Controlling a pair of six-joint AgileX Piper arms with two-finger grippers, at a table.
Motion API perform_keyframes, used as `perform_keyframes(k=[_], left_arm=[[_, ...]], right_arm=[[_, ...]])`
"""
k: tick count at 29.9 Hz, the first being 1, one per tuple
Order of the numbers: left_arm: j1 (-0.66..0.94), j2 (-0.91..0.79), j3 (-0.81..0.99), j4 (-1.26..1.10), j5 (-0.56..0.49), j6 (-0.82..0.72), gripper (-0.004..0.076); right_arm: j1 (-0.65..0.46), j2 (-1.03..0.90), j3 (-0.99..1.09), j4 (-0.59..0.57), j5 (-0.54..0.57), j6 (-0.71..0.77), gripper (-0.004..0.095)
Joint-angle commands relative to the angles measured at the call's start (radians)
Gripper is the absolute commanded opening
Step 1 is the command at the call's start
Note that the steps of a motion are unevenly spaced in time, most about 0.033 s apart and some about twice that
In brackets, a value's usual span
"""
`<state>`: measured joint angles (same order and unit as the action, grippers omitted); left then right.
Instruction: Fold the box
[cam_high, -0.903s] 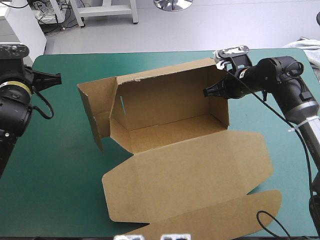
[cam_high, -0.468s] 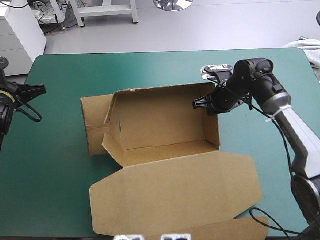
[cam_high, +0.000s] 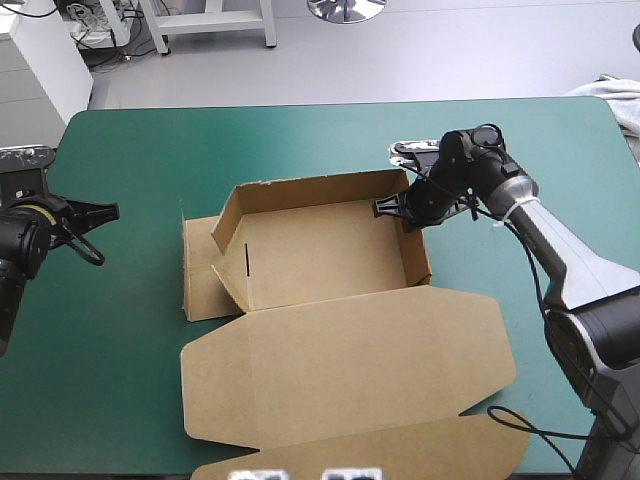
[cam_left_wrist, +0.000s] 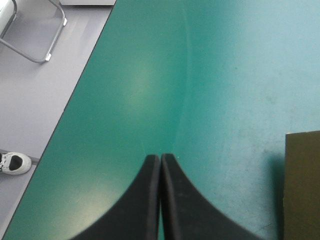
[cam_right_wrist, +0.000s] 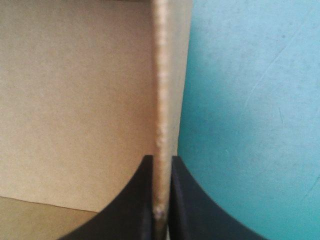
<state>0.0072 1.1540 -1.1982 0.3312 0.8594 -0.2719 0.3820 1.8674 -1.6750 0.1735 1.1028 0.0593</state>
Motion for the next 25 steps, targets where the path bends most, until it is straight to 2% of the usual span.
perform_keyframes(k=[1, 6, 8, 17, 20, 23, 25], left_arm=[[0.003, -0.022, -0.027, -0.005, -0.071, 0.003, -0.0010], [0.003, -0.022, -0.027, -0.005, -0.072, 0.027, -0.0010], [0.003, -0.022, -0.027, -0.005, -0.067, 0.027, -0.0010], [0.003, -0.022, -0.027, -0.007, -0.014, 0.027, -0.0010], [0.003, -0.022, -0.027, -0.040, -0.005, 0.027, -0.0010], [0.003, -0.022, -0.027, -0.078, 0.010, 0.029, -0.0010], [0.003, -0.022, -0.027, -0.096, 0.020, 0.044, -0.0010]], right_arm=[[0.003, -0.042, -0.019, -0.027, -0.053, -0.006, 0.0099], [0.003, -0.042, -0.050, -0.122, -0.050, -0.011, 0.0361], [0.003, -0.042, -0.090, -0.148, -0.048, -0.011, 0.0415], [0.003, -0.048, -0.410, -0.294, 0.043, -0.011, 0.0427], [0.003, -0.048, -0.496, -0.308, 0.075, -0.011, 0.0427], [0.003, -0.048, -0.556, -0.311, 0.152, -0.011, 0.0418], [0.003, -0.056, -0.554, -0.298, 0.152, -0.006, 0.0418]])
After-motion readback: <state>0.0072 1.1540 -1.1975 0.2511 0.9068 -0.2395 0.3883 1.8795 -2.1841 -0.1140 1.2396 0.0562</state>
